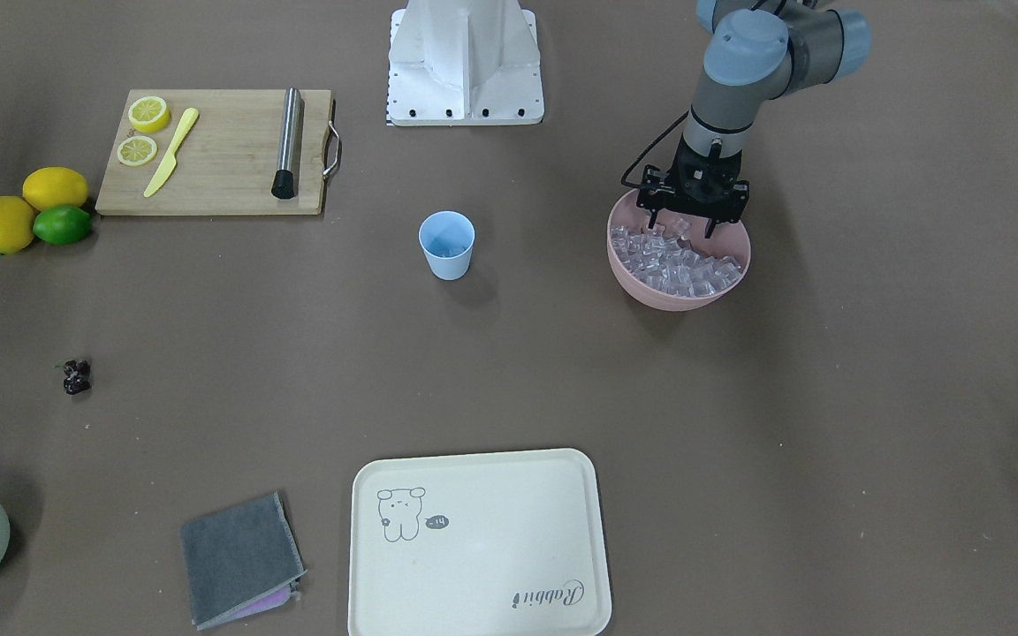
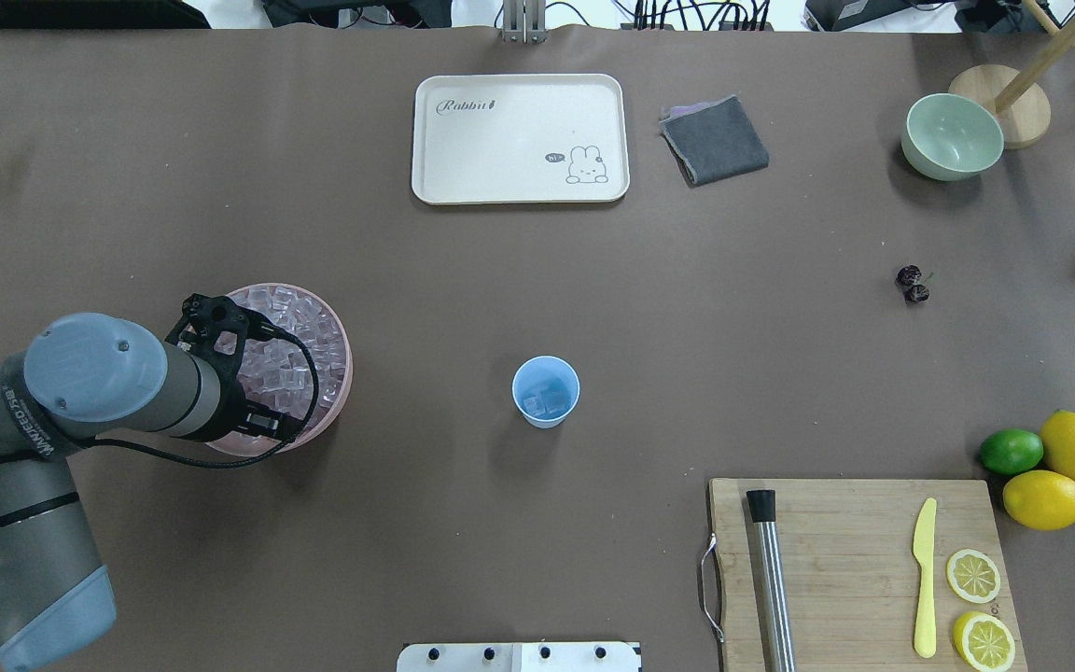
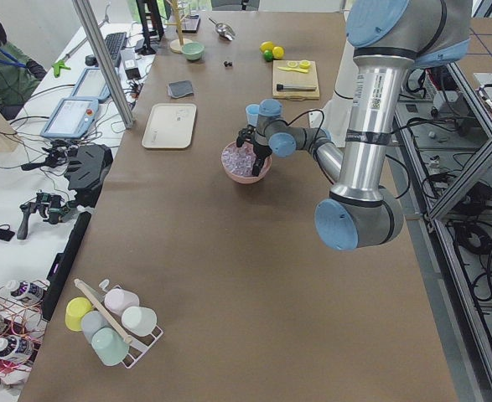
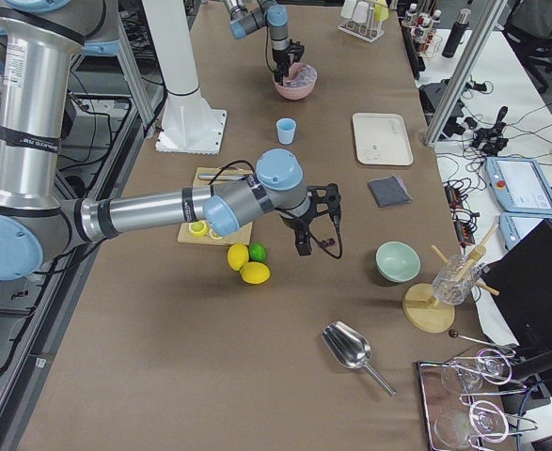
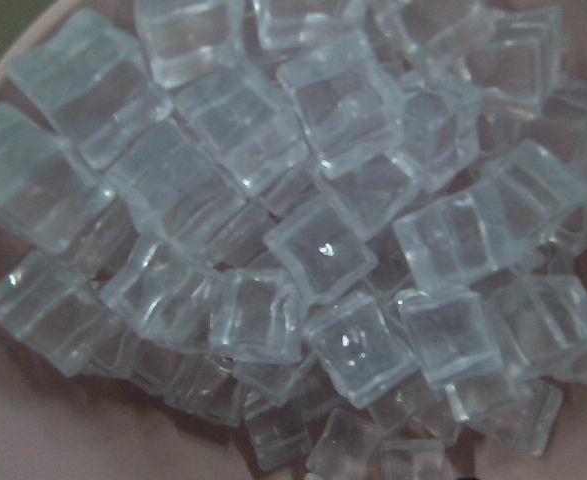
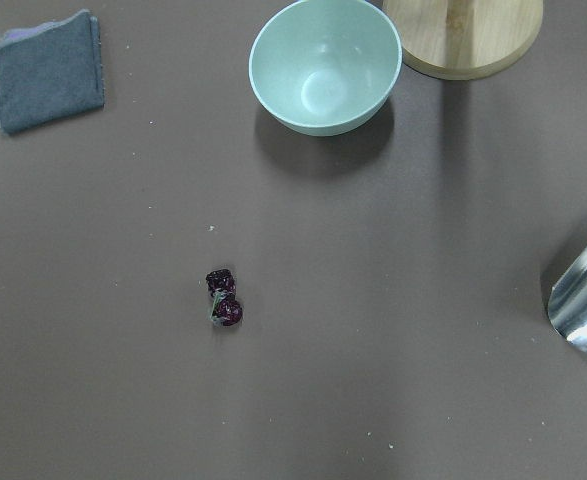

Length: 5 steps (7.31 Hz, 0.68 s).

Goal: Put ice and cherries in cup
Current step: 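Lower the left gripper into the ice and grasp a third cube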

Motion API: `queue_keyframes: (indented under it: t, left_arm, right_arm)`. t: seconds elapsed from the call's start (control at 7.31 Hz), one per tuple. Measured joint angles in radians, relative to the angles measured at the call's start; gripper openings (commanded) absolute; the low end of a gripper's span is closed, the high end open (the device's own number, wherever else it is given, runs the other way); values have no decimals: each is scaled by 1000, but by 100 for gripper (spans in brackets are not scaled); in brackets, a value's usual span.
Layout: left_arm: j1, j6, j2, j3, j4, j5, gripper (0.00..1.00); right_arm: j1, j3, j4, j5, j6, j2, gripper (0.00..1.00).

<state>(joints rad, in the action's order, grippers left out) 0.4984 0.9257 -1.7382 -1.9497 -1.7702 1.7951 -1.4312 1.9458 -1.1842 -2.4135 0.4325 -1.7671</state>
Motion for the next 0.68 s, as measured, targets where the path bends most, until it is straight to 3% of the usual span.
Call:
queue_keyframes:
  t: [0.41,0.68]
  left_arm:
    - [0,-2,-1,4,0,6,0]
    - [2,-12,-3,-3,3,9,0]
  right_arm:
    - [0,1,0,1,0,2,100]
    - [0,1,0,1,0,3,100]
